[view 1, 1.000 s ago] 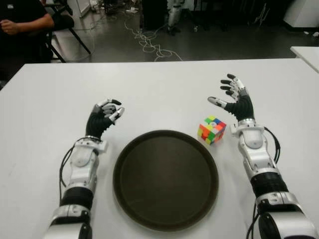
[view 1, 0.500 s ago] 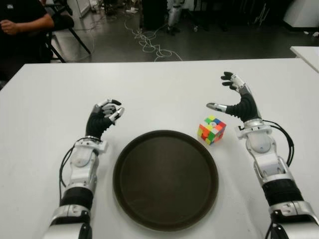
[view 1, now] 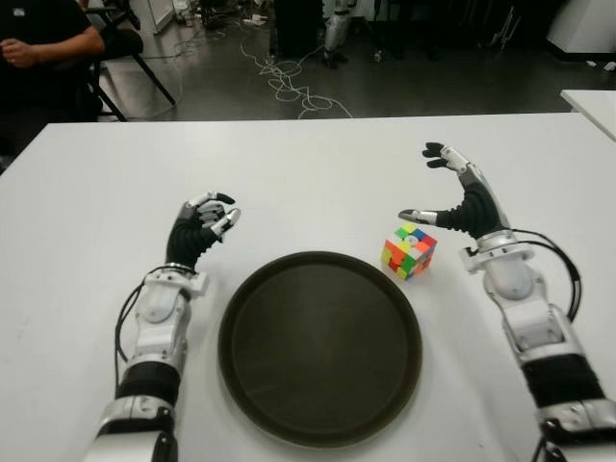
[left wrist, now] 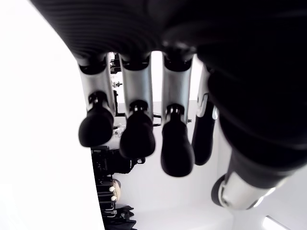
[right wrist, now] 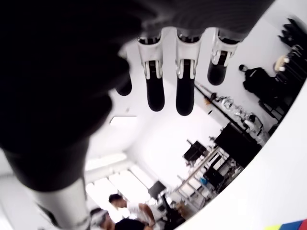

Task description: Pick up the Rubik's Cube and put it in the plate

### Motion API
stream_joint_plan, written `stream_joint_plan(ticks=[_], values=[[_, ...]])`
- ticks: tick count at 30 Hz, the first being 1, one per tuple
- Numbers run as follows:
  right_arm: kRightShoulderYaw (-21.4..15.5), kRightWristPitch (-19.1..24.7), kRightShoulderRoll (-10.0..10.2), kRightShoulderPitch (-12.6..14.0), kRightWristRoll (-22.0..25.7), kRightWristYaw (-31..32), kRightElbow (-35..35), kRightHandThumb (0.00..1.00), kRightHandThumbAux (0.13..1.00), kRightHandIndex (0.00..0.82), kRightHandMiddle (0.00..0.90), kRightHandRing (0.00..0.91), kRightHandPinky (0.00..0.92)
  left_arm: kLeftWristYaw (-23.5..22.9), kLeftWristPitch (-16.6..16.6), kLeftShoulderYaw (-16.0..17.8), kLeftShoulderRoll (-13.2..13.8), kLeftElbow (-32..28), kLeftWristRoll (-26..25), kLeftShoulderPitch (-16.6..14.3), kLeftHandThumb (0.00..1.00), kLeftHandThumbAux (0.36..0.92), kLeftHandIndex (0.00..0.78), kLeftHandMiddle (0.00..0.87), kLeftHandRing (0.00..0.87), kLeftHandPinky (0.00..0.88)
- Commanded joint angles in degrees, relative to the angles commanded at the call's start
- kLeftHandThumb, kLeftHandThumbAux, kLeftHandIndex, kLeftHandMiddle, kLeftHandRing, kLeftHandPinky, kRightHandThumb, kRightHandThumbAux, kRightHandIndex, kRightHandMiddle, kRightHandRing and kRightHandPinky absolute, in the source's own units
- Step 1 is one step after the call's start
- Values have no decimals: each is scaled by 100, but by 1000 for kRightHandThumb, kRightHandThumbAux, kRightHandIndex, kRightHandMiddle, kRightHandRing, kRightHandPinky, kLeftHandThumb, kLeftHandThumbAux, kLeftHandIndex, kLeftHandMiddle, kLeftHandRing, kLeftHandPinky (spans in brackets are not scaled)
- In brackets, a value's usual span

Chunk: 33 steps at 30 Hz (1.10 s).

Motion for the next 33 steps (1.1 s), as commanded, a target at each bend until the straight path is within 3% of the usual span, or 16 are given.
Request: stream_joint_plan(ticks=[4,11,23,33], values=[[142,189,-377,61,-323,422,-342,0,758,156,204,212,183,20,2,-7,15,12,26,1,689,717,434,757,763,740],[384,310,-796,63,-602,1039,-698,0,678,116,187,191,147,49,-6,8,18,42,56,-2,688,717,434,759,764,739],[531,36,-946,-4,-843,920,-433,0,674,95,166,169,134,19,-2,2,26,52,73,-1,690,717,433,751,756,732],[587,194,-978,-10,-1002,1019,-478,0,681,82,149,147,95,-22,-48,4,23,48,58,3,689,718,434,756,761,738]])
